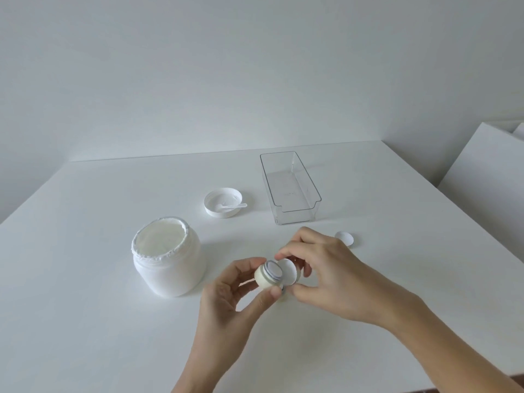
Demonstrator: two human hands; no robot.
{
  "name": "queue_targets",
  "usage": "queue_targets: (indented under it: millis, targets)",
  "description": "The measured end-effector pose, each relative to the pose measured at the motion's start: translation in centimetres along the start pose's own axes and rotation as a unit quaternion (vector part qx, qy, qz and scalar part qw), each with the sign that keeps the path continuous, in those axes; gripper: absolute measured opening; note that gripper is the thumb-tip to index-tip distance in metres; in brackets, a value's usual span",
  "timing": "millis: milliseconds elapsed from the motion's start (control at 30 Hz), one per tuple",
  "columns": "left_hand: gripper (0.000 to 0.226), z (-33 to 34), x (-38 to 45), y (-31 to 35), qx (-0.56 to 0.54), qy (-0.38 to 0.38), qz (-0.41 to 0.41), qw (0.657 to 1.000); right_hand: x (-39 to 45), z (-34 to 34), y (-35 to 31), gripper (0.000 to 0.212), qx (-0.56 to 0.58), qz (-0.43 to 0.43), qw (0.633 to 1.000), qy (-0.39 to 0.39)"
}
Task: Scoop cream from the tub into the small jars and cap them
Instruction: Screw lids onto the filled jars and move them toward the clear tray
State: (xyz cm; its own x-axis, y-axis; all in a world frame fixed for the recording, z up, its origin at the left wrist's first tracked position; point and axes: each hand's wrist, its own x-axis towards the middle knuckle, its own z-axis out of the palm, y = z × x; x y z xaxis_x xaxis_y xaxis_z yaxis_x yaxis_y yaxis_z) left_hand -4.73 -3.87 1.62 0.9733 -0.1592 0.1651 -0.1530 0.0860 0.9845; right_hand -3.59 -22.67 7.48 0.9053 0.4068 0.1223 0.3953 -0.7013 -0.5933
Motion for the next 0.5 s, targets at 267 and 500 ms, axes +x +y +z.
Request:
queue_targets:
  millis: [267,500]
  targets:
    - [0.034,0.16,-0.04,0.69,-0.074,-0.005,-0.03,0.997,0.5,-0.58,-0.42,0.033,0.083,-0.01,0.996,-0.007]
    - [0.029,-0.01,0.11,0.94,-0.079,0.018,-0.035,0.996,0.57,-0.58,-0.26,0.031,0.142,-0.014,0.99,-0.008]
